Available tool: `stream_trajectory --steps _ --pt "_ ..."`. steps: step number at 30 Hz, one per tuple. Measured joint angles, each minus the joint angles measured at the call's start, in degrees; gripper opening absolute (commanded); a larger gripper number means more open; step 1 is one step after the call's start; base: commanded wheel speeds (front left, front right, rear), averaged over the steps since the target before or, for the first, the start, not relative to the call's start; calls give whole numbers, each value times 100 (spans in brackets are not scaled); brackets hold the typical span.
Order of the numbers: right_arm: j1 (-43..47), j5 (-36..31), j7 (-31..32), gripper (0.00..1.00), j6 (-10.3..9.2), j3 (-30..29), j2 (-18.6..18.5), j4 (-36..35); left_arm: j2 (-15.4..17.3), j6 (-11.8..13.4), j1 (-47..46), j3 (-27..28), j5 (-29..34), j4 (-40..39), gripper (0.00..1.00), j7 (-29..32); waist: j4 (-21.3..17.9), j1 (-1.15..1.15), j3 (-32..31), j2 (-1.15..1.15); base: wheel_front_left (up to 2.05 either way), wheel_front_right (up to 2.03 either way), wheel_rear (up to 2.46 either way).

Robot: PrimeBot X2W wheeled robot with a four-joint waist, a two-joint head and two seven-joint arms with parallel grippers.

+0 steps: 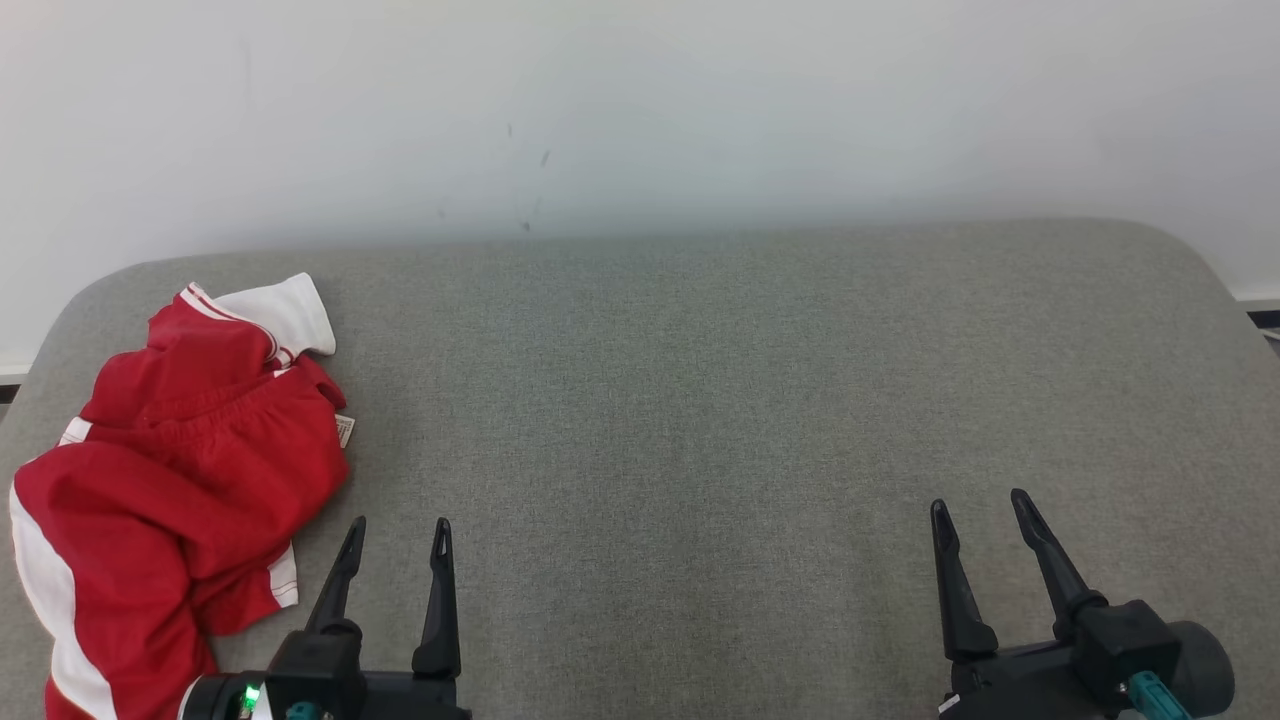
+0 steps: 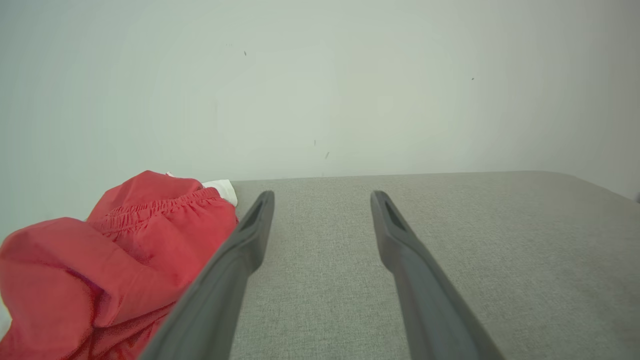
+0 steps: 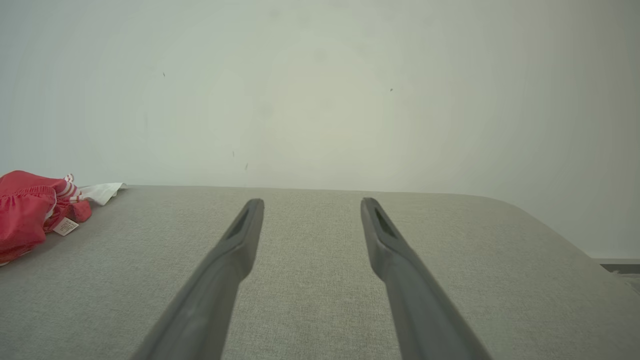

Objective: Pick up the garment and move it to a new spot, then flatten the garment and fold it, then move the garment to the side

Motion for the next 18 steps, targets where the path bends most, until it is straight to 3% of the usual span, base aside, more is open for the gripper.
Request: stream_trajectory --steps 18 --pt "2 -209 -60 100 -30 -34 -8 3 -38 -29 99 51 86 154 100 -41 1 0 6 0 0 0 0"
